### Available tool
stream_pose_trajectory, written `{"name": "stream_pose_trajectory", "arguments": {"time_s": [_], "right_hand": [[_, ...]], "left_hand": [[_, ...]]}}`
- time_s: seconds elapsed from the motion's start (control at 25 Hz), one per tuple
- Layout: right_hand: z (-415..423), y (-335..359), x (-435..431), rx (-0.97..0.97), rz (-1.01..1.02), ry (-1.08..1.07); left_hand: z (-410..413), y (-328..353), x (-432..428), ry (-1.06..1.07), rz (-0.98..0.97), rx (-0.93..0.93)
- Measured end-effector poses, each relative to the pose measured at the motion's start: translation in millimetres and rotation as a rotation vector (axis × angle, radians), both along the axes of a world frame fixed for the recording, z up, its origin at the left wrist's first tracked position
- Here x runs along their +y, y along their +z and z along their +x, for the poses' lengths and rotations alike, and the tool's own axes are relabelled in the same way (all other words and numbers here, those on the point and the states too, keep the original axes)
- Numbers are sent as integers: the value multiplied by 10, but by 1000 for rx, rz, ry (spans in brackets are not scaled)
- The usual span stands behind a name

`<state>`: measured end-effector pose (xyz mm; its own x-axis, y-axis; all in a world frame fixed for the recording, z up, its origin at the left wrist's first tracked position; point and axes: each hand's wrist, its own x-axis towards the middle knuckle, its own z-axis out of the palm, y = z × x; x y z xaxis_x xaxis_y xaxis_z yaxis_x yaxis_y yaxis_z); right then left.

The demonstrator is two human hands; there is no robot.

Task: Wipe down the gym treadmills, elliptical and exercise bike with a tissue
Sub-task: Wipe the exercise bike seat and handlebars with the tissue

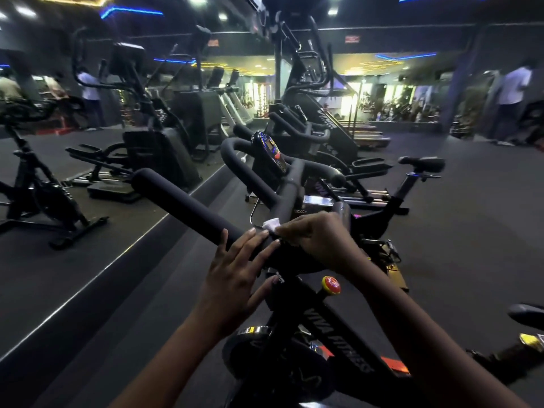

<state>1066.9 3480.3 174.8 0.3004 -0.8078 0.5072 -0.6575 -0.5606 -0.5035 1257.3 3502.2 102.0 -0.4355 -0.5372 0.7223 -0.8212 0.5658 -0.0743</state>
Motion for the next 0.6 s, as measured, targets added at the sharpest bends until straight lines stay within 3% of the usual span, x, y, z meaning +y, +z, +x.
{"name": "stream_pose_trajectory", "arguments": {"time_s": [0.16, 0.24, 0.4, 0.6], "right_hand": [[-105, 151, -656, -133, 28, -276], [-69, 146, -906, -100, 96, -340], [-5, 71, -825, 65, 57, -302], [-119, 118, -449, 200, -10, -105]], "left_hand": [[-9, -10, 8, 5, 14, 0], [-14, -13, 14, 4, 31, 9], [-35, 8, 25, 3, 52, 45], [-71, 80, 54, 21, 85, 60]]}}
